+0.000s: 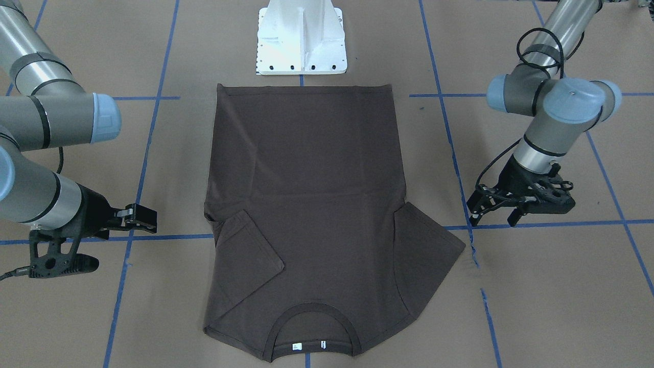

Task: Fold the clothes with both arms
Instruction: 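Release the sleeve and raise the right gripper while the left gripper approaches the other sleeve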

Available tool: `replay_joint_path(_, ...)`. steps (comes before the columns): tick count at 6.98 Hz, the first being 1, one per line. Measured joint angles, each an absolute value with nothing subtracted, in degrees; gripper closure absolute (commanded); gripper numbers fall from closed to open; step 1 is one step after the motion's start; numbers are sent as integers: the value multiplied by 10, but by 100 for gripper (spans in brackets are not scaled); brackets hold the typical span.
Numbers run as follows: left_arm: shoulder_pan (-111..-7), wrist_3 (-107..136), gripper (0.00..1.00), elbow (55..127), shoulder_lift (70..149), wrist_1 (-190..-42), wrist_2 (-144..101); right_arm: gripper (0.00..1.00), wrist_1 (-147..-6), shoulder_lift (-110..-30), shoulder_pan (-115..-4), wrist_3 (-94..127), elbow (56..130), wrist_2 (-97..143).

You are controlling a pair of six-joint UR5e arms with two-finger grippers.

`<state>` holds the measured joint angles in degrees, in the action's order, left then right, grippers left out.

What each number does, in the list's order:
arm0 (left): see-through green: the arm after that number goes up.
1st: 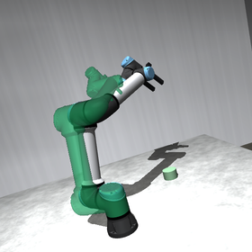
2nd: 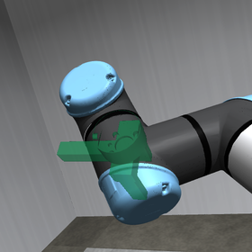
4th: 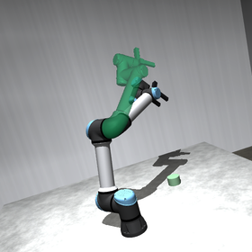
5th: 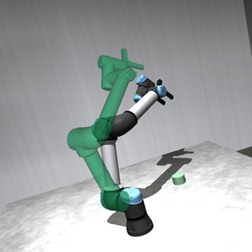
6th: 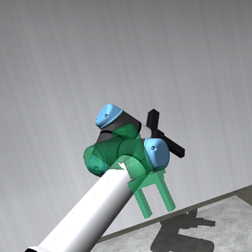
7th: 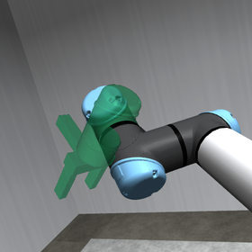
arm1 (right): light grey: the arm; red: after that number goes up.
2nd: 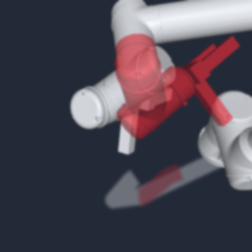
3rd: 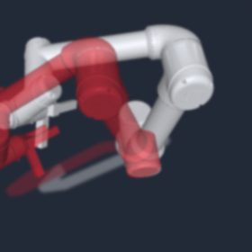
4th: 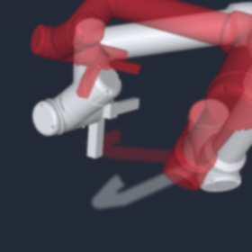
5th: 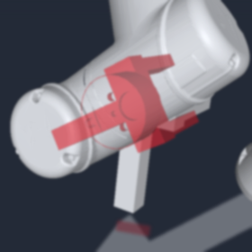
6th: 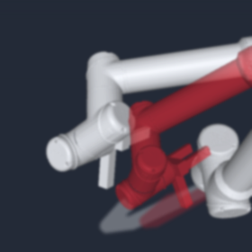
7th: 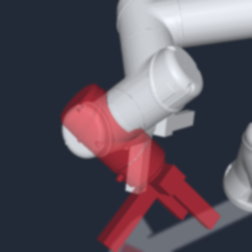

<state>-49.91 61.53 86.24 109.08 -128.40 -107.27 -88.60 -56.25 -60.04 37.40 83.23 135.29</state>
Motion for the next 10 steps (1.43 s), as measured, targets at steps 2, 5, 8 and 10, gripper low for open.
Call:
replay_joint_path(2, -469, 650, 1, 824, 1119, -1284, -1030, 0, -884, -594, -598, 380, 868, 1330)
replay_joint_path(5, -454, 665, 6, 782, 1143, -1284, -998, 0, -883, -593, -585, 385, 877, 1310)
replay_joint_path(8, -450, 665, 13, 776, 1149, -1286, -980, 0, -883, -591, -581, 396, 878, 1309)
replay_joint_path(10, -447, 664, 15, 768, 1153, -1286, -978, 0, -883, -591, -581, 397, 878, 1309)
